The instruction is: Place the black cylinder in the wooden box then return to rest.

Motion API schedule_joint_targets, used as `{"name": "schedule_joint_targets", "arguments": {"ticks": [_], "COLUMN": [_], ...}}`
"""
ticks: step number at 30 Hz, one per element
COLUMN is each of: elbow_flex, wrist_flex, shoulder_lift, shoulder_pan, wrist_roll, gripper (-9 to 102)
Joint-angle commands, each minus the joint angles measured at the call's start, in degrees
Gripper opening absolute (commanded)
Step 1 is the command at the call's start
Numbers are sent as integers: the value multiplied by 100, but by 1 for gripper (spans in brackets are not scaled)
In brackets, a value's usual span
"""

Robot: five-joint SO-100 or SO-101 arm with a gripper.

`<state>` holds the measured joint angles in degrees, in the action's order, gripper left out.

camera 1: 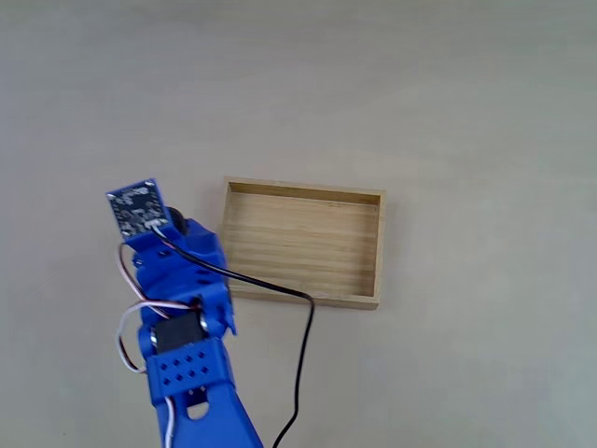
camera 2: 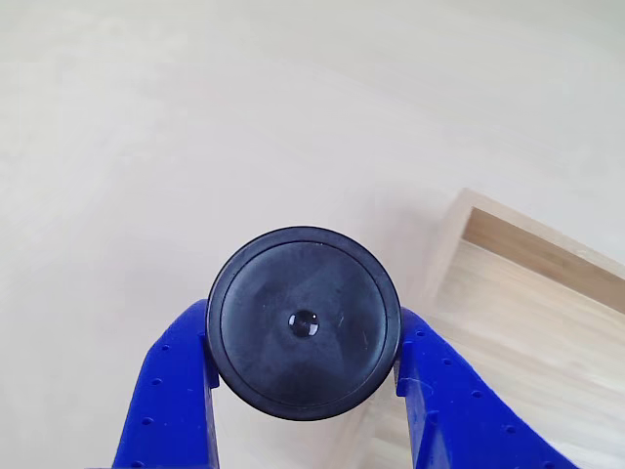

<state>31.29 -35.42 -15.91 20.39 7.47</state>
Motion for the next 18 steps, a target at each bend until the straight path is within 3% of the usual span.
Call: {"name": "schedule_joint_targets", "arguments": {"ticks": [1, 18], "elbow_flex": [123, 826], "wrist_flex": [-35, -123], "shoulder_lift": [-993, -1872], "shoulder_pan": [-360, -2092], "wrist_roll": [70, 211], "gripper": [19, 20]}}
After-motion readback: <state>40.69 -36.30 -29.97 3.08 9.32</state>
